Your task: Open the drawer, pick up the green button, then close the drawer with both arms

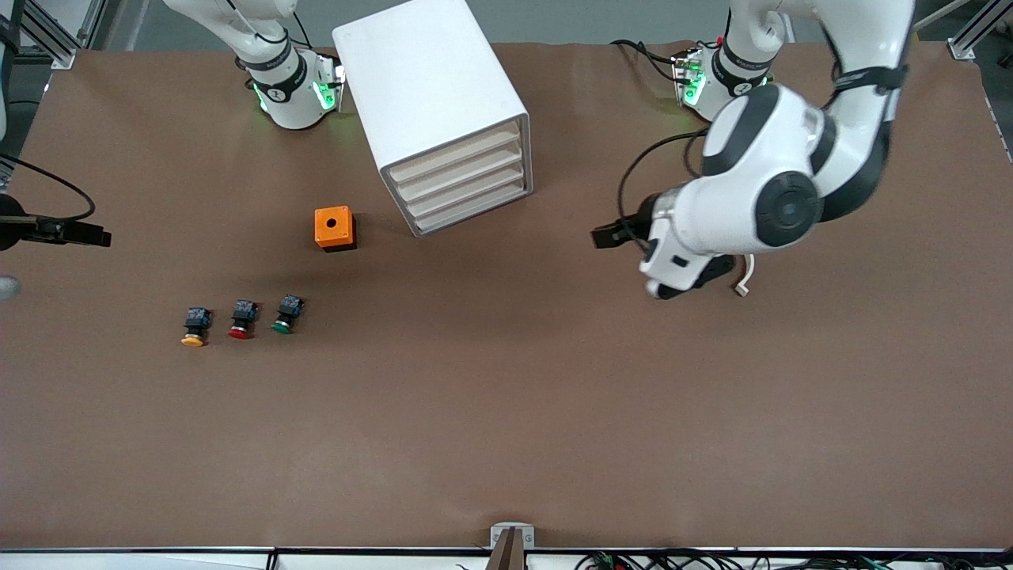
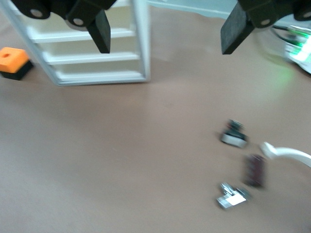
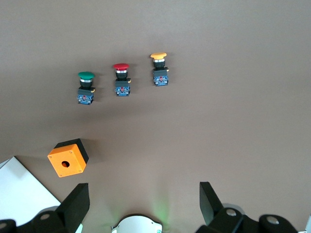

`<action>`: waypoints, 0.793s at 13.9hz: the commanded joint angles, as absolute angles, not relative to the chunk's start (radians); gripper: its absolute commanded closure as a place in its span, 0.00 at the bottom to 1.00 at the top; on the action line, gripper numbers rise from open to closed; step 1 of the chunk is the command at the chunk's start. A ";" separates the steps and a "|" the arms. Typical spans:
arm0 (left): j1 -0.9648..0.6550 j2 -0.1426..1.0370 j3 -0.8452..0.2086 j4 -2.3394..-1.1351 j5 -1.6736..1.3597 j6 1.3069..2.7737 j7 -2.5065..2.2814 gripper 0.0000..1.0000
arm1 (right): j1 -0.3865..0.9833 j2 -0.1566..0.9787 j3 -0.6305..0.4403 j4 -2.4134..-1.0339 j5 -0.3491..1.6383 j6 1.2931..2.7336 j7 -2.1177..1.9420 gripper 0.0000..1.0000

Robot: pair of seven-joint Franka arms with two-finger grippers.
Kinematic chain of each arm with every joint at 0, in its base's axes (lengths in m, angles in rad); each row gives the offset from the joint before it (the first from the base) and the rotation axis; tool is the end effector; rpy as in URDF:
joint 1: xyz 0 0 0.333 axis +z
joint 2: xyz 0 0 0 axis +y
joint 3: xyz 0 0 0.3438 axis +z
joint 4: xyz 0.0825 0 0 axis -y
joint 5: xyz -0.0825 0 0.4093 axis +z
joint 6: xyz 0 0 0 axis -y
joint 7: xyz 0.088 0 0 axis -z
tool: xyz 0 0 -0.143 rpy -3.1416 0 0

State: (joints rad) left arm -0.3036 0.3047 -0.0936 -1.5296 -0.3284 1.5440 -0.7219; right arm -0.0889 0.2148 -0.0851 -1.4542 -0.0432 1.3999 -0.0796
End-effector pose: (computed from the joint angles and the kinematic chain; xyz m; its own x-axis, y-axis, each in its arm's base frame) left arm 0.5781 -0.2866 0.4566 0.8462 0.3064 -0.4359 0.3697 -0.9268 0.0664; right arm 0.6064 -0.1085 0.5327 0.9582 -0.0982 -0.2688 -0.0908 -0.9951 0.0398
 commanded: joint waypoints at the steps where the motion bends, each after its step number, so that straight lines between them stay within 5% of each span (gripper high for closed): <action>1: -0.201 0.190 -0.101 -1.663 -0.243 1.539 -0.527 0.00 | -0.097 0.232 -0.067 -1.419 -0.051 1.381 -0.084 0.00; 11: -0.109 0.141 -0.103 -1.704 -0.061 1.699 -0.253 0.00 | -0.098 0.229 -0.067 -1.254 -0.037 1.286 -0.078 0.00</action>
